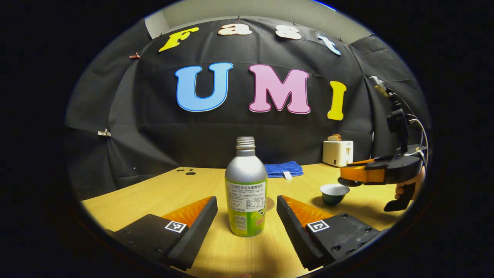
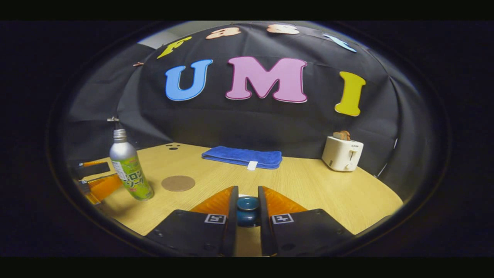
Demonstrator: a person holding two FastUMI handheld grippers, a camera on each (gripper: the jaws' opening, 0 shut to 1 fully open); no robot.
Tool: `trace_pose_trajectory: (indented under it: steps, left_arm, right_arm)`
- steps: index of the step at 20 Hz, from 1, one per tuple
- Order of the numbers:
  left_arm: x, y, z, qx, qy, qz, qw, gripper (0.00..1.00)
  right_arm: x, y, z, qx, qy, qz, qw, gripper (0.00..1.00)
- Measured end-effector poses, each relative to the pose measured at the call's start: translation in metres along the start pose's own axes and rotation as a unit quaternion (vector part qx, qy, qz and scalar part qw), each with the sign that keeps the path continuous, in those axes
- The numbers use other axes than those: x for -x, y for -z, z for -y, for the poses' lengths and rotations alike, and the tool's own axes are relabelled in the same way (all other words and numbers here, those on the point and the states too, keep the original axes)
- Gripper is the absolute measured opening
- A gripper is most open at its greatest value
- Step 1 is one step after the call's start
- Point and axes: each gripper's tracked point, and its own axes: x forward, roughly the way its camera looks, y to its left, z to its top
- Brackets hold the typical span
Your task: Open the teacup lid with one hand, grasp the water bottle and pour water into the teacup with the other hand; after pouring, place the water bottle on the coaster and then close the teacup lid.
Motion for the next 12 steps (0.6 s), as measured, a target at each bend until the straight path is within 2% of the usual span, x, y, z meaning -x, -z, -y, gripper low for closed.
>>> trace_pose_trajectory:
  steps: [3, 4, 5, 12]
  left_arm:
    - [-0.009, 0.0, 0.001, -0.001, 0.005, 0.0, 1.0, 0.98]
    - [-0.013, 0.0, 0.0, -0.001, 0.005, 0.0, 1.0, 0.98]
    - [-0.015, 0.0, -0.001, 0.0, 0.004, 0.0, 1.0, 0.98]
    - [-0.043, 0.0, 0.002, -0.001, 0.012, -0.001, 1.0, 0.98]
  right_arm:
    - [0.021, 0.001, 0.008, -0.02, 0.0, 0.007, 1.0, 0.28]
    - [0.026, 0.002, 0.012, -0.019, 0.002, 0.009, 1.0, 0.24]
    - [0.031, 0.002, 0.016, -0.019, 0.005, 0.011, 1.0, 0.28]
    - [0.055, 0.017, 0.024, -0.048, 0.004, 0.011, 0.999, 0.24]
